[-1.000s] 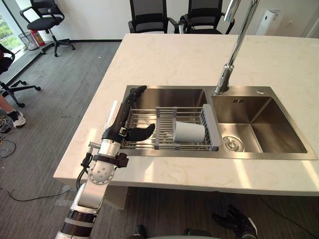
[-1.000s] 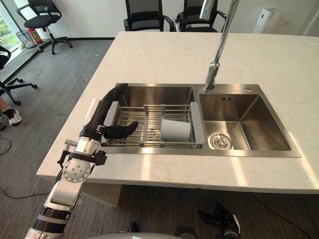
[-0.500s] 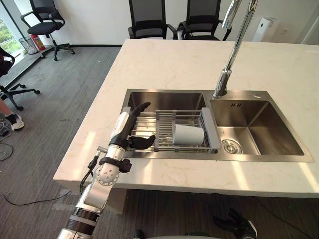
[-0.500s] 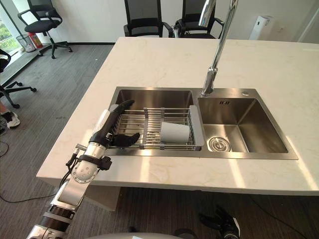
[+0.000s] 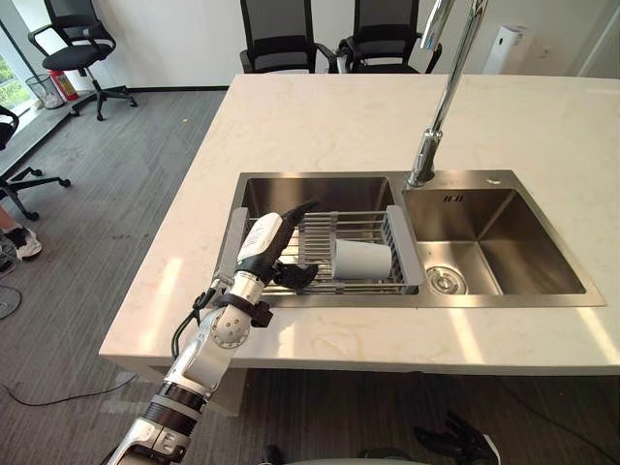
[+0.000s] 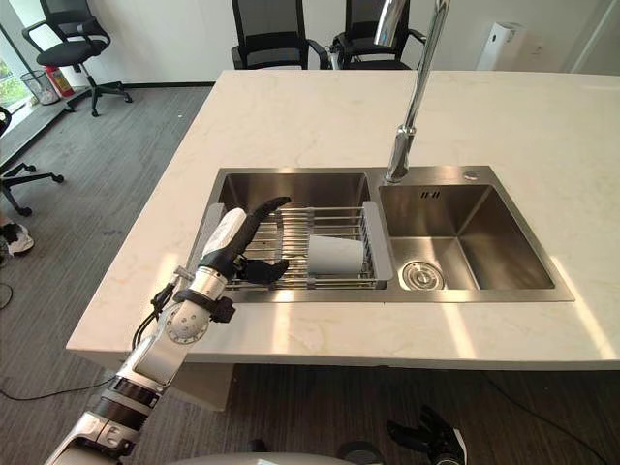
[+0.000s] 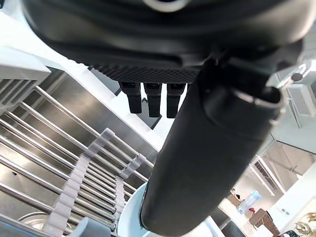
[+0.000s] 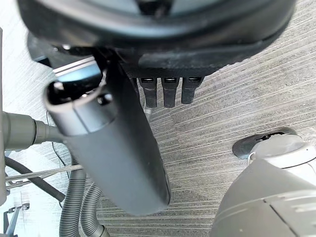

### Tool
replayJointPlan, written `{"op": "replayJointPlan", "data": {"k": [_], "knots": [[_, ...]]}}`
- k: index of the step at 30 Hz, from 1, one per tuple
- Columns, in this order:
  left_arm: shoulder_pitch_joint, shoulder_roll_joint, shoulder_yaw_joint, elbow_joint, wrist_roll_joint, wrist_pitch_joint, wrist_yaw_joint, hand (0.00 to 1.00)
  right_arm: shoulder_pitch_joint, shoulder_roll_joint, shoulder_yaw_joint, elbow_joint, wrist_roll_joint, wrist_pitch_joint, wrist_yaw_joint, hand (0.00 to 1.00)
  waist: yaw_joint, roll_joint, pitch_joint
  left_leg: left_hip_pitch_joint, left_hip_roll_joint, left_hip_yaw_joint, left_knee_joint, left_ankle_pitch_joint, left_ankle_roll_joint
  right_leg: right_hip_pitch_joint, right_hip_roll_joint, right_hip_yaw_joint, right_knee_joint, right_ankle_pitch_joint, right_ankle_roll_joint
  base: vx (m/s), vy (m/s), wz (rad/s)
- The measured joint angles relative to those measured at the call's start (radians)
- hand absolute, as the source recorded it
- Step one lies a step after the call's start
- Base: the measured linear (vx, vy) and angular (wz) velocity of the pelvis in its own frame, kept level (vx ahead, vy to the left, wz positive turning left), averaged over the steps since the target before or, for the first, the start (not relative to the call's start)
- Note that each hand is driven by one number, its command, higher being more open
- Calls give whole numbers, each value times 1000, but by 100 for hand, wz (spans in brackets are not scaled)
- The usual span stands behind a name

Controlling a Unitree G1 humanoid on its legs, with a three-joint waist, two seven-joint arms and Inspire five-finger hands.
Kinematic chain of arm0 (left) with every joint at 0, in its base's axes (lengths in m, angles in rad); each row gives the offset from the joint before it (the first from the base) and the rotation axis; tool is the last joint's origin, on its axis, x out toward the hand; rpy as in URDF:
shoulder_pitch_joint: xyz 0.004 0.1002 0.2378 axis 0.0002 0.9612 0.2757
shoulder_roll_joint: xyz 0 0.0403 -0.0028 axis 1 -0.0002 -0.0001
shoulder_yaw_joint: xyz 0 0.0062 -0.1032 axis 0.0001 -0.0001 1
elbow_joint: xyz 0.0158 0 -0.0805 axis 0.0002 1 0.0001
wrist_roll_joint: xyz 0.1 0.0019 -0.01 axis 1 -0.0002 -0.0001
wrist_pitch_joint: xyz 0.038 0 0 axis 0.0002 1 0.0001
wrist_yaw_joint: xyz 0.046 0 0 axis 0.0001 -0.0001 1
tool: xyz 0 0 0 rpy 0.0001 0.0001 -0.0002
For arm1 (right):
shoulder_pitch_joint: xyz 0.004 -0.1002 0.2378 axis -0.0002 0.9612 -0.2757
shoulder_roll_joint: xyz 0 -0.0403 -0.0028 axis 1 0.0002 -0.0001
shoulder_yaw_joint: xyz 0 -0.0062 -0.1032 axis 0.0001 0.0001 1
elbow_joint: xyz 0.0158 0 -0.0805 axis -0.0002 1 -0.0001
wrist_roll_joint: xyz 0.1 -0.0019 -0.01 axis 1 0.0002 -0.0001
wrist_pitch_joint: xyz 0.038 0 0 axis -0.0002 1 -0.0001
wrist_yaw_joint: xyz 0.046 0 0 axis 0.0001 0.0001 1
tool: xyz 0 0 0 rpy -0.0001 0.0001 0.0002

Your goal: Walk over to the sink, pick up the cup, carry it to the dishwasher, place the cup inside the dishwasher, then close the dishwasher door

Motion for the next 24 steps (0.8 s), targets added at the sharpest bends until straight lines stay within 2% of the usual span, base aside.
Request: {"op": "replayJointPlan", "data": {"k": [8, 20, 24], "knots": [[-26, 7, -81, 0, 39, -1, -21, 90, -5, 0, 2, 19, 0, 0, -1, 90, -11, 9, 6, -4, 1, 4, 0, 0, -1, 0, 1, 5, -15, 11, 1, -2, -1, -1], [-53, 20, -131, -1, 40, -6, -40, 90, -8, 0, 10, 23, 0, 0, -5, 90, -24, 17, 9, -5, 0, 4, 0, 0, -1, 0, 0, 4, -17, 12, 2, -1, 0, 0], [-74, 7, -140, 0, 61, -4, -39, 90, -7, 0, 10, 24, 0, 0, -5, 90, -26, 31, 17, -5, 0, 4, 0, 0, -1, 0, -1, 3, -17, 13, 2, 0, 0, 0]]}}
